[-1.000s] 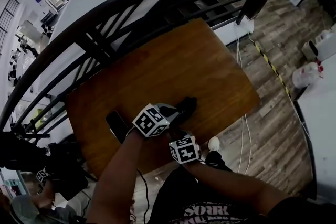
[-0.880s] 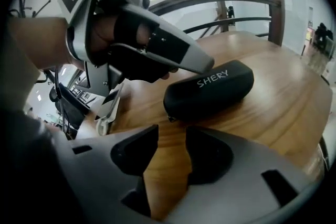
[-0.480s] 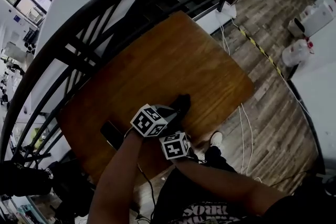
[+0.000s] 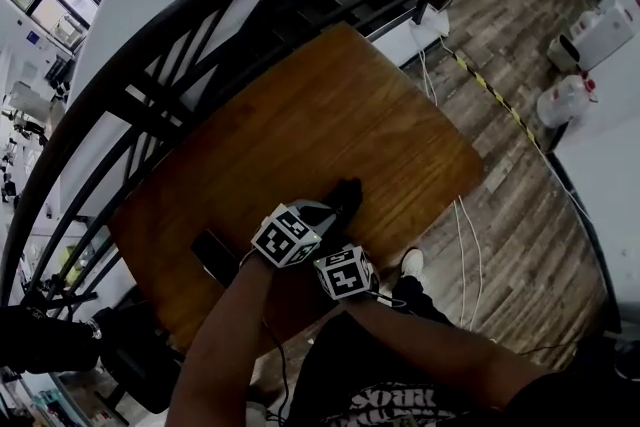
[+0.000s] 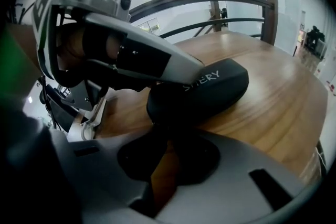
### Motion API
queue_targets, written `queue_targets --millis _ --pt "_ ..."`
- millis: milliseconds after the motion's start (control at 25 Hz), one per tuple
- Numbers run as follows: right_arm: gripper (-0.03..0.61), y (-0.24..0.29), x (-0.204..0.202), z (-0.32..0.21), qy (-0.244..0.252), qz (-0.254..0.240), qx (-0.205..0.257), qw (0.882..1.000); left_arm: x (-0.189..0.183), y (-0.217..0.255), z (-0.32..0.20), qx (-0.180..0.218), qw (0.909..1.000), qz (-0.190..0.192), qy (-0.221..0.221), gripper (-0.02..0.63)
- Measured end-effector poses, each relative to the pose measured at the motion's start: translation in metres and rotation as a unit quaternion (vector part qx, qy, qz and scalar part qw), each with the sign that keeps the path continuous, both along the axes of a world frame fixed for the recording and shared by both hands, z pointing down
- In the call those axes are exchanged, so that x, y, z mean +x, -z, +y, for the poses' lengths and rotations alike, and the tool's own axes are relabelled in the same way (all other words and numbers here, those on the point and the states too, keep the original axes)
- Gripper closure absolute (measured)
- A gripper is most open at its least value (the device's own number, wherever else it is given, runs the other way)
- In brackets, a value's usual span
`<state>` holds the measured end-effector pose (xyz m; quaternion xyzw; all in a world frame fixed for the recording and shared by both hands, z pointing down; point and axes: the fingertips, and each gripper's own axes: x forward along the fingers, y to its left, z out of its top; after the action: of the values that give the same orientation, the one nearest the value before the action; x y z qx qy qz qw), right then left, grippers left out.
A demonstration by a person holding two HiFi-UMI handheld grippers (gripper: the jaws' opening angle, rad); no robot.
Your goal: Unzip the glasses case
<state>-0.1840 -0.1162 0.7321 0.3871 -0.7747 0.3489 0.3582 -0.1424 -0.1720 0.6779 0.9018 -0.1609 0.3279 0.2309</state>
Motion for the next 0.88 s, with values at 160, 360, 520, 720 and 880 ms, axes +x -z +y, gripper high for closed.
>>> queue_targets --millis 160,360,520,720,880 --pt "0.422 0.002 -0.012 0.002 -0.023 -0.023 -0.022 0.999 0.000 0.001 -0.002 -0.022 0.9997 0.005 0.006 0.611" --pt "0.382 0.002 -0.012 -0.001 -0.091 -0.028 -0.036 0.995 0.000 0.002 -0.002 -0.039 0.9990 0.021 0.012 0.611" --pt "0.439 0.001 -0.005 -0.001 -0.071 -0.015 -0.013 0.997 0.002 0.003 0.000 -0.025 0.9993 0.025 0.009 0.611" --pt "0.473 0.004 -0.003 -0.003 -0.023 0.001 0.013 1.000 0.000 0.003 -0.002 -0.017 0.9995 0.024 0.007 0.611" --pt "0.502 0.003 -0.004 0.001 0.035 0.019 0.026 0.999 -0.001 0.003 0.001 -0.007 0.9997 0.021 0.009 0.611"
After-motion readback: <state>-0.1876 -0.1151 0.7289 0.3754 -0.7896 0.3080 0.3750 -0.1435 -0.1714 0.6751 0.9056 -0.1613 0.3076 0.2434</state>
